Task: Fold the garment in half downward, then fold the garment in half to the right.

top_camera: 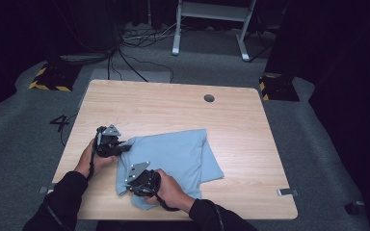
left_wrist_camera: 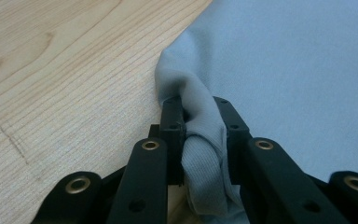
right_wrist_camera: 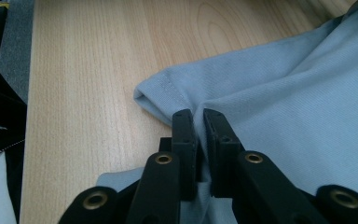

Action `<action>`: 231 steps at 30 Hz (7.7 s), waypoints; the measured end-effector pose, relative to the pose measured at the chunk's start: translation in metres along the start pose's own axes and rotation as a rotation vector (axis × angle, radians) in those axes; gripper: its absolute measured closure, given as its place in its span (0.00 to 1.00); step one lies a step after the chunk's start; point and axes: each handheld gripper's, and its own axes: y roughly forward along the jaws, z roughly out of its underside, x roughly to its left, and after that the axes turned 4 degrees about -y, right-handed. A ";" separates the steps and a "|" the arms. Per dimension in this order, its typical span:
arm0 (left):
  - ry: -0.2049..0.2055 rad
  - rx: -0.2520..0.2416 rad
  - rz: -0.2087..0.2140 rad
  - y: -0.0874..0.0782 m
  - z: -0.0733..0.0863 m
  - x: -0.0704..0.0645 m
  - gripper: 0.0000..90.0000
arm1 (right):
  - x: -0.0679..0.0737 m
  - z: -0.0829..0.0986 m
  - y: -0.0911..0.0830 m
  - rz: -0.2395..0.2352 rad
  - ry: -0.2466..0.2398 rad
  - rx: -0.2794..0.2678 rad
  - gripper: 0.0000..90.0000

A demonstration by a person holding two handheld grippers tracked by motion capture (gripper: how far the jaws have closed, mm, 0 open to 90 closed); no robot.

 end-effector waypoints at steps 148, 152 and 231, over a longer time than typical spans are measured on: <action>0.188 -0.137 0.047 0.074 -0.139 -0.127 0.86 | -0.040 0.126 -0.180 0.276 0.275 -0.145 0.94; 0.181 -0.135 0.053 0.080 -0.142 -0.131 0.85 | -0.041 0.134 -0.184 0.291 0.307 -0.149 0.94; 0.372 0.032 0.190 0.052 -0.013 -0.195 0.53 | -0.041 0.168 -0.173 0.304 0.395 -0.011 0.56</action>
